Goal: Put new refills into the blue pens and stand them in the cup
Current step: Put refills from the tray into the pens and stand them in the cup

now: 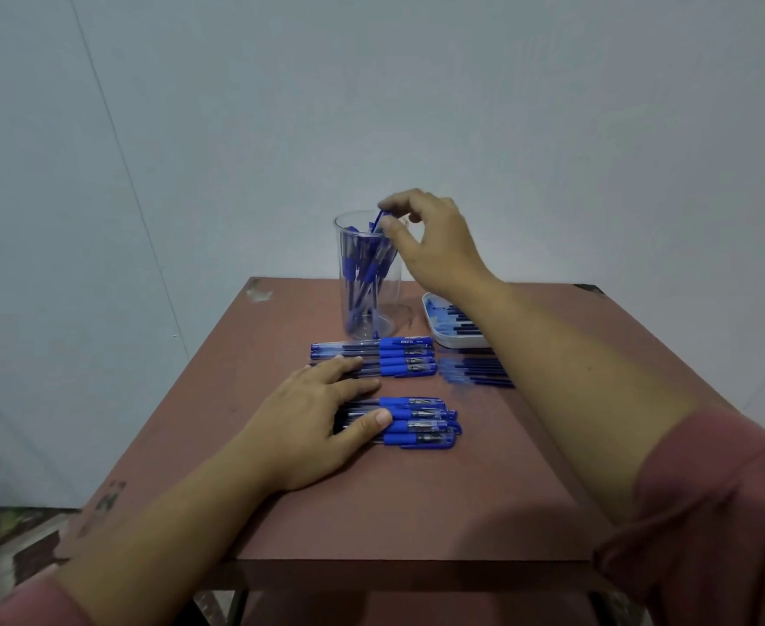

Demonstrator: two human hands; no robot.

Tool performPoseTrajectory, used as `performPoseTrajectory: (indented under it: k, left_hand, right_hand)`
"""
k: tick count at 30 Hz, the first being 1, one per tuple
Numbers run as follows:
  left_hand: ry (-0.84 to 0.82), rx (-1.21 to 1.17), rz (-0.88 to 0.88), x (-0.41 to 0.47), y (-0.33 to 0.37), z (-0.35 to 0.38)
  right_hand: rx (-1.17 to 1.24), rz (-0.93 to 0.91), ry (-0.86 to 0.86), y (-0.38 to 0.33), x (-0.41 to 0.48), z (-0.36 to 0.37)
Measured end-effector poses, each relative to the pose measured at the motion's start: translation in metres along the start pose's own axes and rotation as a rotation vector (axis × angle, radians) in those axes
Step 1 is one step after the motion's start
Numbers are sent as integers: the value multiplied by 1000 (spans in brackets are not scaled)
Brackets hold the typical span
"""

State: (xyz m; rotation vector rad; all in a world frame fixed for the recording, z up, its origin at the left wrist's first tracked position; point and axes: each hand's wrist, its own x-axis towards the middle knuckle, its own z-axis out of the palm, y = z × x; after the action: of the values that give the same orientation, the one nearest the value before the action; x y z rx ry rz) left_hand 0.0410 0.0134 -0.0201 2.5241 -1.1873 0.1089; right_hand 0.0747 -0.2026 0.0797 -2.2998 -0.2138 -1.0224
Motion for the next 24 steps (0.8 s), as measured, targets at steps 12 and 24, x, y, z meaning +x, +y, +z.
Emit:
performPoseTrajectory:
  k: [12, 24]
  left_hand:
    - [27, -33, 20, 0, -3, 1]
    - [37, -36, 26, 2, -3, 2]
  right_hand:
    - [-148, 5, -70, 6, -31, -12]
    - [-307, 51, -552, 32, -103, -34]
